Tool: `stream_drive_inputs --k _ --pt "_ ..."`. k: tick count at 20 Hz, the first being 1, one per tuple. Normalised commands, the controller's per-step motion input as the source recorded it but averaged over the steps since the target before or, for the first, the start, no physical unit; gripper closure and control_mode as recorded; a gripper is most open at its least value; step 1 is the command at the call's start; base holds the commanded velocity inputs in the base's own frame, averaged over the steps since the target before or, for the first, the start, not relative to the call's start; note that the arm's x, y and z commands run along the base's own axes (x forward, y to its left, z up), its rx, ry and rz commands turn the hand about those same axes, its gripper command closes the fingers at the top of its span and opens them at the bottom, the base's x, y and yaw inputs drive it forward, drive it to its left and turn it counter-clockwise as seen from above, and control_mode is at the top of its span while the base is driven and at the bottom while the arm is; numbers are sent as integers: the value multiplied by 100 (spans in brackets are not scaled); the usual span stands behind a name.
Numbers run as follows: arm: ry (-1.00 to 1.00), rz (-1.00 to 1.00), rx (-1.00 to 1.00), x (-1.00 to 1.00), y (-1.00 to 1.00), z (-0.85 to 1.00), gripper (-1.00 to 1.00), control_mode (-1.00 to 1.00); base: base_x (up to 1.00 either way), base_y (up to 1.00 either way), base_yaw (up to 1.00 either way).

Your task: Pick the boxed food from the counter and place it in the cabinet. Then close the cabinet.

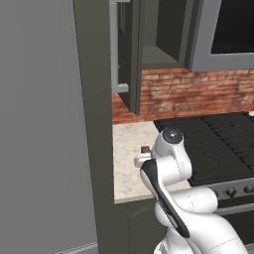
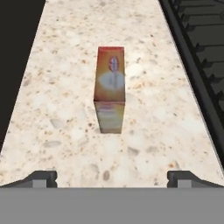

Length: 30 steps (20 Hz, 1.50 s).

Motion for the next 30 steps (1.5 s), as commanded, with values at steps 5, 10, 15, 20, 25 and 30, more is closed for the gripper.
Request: stream_drive_inputs --k 5,10,15,20,25,30 --pt "-1 0 0 26 0 -38 -100 -100 0 0 0" --pt "-5 0 0 32 0 -25 -100 -100 0 0 0" --pt "-2 -2 0 24 -7 -36 -100 -100 0 0 0" --pt "0 -4 0 26 -19 -39 -100 -100 0 0 0" --pt "0 -5 1 31 -18 -41 -100 -100 0 0 0" --pt "0 -3 0 39 -5 -49 -100 -100 0 0 0"
